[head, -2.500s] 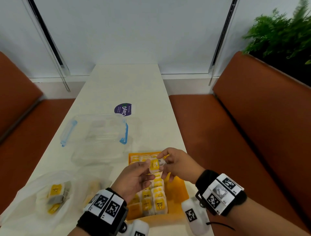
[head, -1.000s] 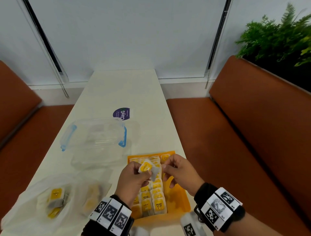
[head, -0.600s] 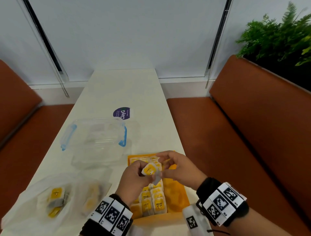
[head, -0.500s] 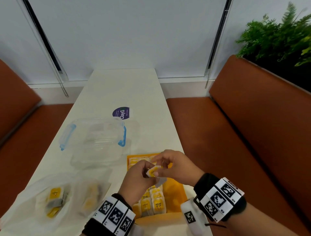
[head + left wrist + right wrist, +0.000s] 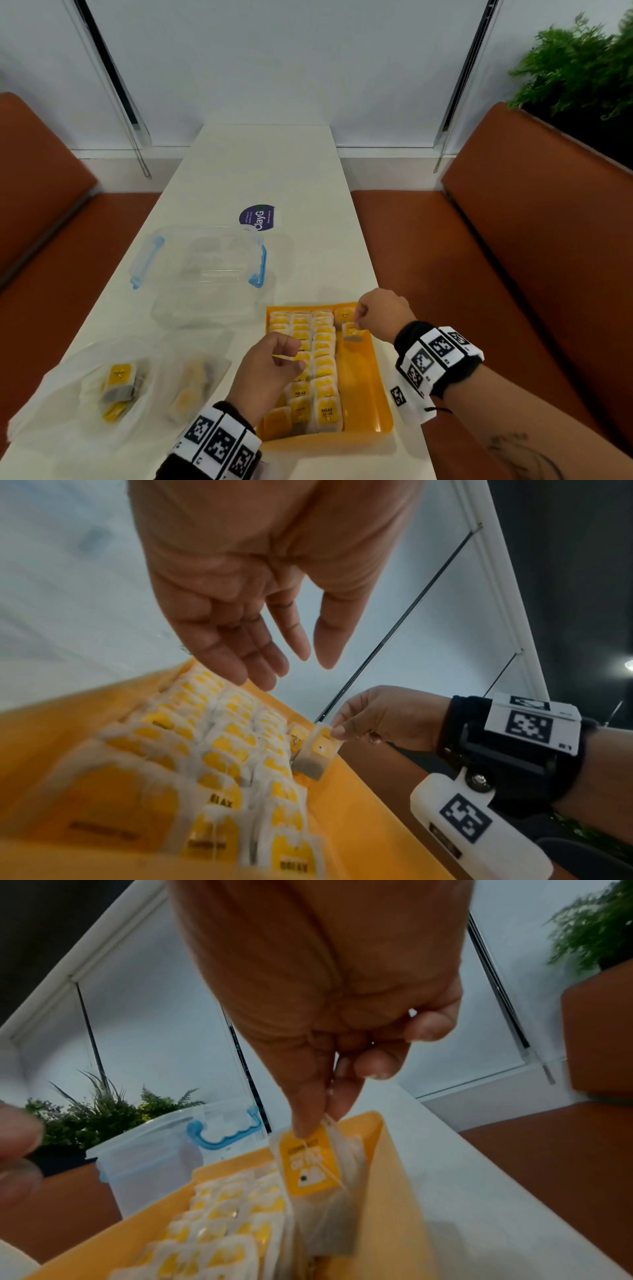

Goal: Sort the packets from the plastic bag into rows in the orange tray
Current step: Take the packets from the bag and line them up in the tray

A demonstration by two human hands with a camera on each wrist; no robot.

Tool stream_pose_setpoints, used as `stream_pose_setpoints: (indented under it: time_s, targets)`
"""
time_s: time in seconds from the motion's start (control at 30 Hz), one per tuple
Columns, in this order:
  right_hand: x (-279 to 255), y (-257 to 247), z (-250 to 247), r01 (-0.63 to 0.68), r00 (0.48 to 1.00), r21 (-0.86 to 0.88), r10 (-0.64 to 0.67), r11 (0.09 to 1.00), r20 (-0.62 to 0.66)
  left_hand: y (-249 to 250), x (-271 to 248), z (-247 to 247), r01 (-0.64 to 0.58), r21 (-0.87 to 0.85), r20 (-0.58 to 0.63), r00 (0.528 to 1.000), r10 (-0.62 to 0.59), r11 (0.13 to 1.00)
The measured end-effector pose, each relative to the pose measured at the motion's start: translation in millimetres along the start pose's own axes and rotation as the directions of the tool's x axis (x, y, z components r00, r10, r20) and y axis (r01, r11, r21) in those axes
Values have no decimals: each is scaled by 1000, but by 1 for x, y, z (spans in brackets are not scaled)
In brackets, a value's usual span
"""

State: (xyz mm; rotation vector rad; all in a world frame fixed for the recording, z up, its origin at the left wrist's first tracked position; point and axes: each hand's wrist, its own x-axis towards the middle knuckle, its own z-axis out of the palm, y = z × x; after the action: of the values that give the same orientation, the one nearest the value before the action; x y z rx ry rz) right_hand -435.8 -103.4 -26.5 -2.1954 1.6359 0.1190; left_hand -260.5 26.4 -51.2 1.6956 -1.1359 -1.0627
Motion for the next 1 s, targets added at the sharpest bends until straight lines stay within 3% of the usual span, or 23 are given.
stream_pose_setpoints:
  time_s: [0.1,0.3,0.47,0.67,0.9,1.0]
  targets:
    - [10,-5,5,3,1000,-75,-2,997,17,-4,1,1,22,39,26,999,-23,999]
    - [37,-7,23,-2,998,-268,-13,963,-57,-3,2,12,32,227,202,976,-80,973]
    - [43,-7,23,-13,998,-315,-10,949,-70,0,4,23,14,457,291,943,-165,889]
    - [38,-13,19,30,997,-323,-49,946,-53,1,9,33,-63,556,369,912,-179,829]
    - [16,-12,2,37,999,-142,-37,989,9,-7,9,12,37,452,233,960,-158,891]
    - [3,-12,-4,41,999,-50,-41,998,12,-6,6,-13,23,365,155,984,-85,931]
